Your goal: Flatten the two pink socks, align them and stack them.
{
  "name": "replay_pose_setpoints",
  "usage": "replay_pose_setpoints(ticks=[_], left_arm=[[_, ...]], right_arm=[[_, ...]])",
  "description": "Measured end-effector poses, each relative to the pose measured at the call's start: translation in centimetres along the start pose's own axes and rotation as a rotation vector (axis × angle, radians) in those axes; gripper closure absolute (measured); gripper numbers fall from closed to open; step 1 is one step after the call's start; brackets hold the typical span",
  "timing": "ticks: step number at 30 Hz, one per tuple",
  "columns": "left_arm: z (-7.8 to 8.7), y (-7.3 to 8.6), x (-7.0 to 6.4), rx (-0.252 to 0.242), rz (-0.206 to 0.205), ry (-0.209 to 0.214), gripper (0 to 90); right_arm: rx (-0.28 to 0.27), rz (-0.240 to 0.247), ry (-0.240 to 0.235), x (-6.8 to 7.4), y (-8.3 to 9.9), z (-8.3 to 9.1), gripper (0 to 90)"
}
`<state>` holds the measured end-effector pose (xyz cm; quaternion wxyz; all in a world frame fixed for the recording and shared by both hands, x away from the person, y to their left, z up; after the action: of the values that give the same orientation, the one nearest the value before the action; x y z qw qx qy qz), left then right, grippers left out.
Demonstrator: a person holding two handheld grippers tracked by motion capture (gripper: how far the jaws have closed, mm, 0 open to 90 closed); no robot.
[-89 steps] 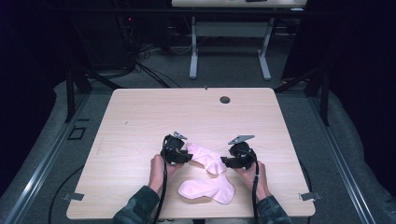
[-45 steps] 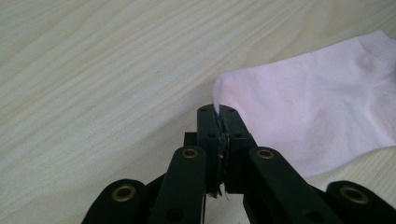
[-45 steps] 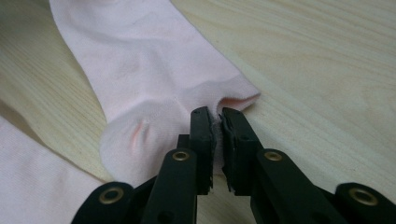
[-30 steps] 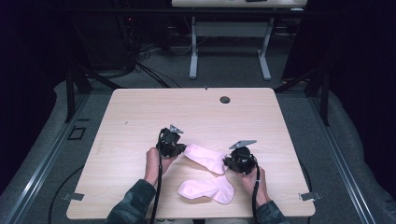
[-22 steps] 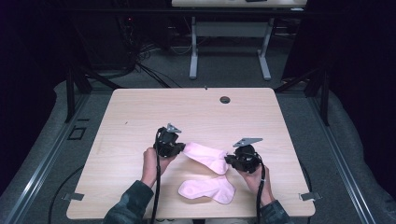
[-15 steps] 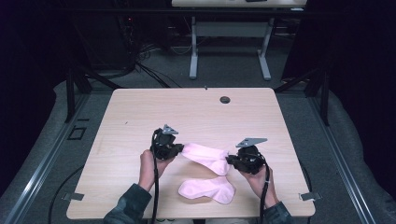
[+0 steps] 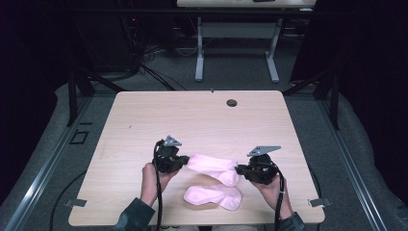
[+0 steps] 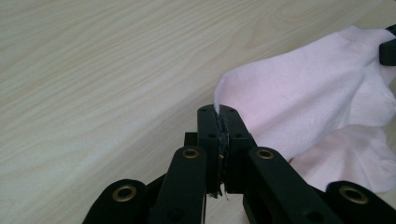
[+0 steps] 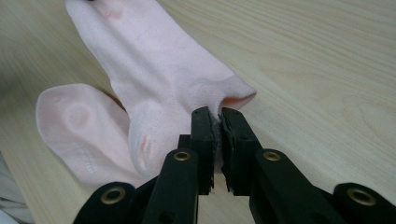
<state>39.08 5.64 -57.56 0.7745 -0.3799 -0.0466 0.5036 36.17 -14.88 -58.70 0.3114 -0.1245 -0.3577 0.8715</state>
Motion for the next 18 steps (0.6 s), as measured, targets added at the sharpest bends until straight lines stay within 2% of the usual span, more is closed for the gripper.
replay_pose_setpoints(ticks=[5,6,9,13,18], left_arm=[[0.7,0.9,-0.3,-0.002,0.01,0.014,88.4],[0.8,1.1,-0.3,-0.006,0.01,0.013,88.5],[0.9,1.8,-0.5,-0.002,0.018,0.018,88.5],[1.0,2.7,-0.6,0.013,0.026,0.018,88.4],[1.4,3.3,-0.9,0.006,0.039,0.03,88.5]], right_arm=[[-0.011,-0.003,-0.021,0.9,0.3,0.1,83.5],[0.001,0.002,-0.032,1.0,0.5,0.1,83.6],[0.012,0.012,-0.038,1.4,0.8,0.3,83.6],[-0.007,0.02,-0.042,1.8,0.8,0.7,83.6],[-0.002,0.03,-0.055,2.4,1.1,0.9,83.5]])
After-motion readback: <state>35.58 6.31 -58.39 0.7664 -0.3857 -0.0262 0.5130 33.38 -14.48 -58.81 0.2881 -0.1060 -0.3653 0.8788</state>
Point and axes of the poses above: each handheld gripper's, and its own axes: z roughly backward along the jaws, y roughly out of its underside, x roughly to its left, the point moved 10 cm from there along -z, roughly forward along the jaws, and after that the axes turned 13 degrees about z, right-handed, at the moved point
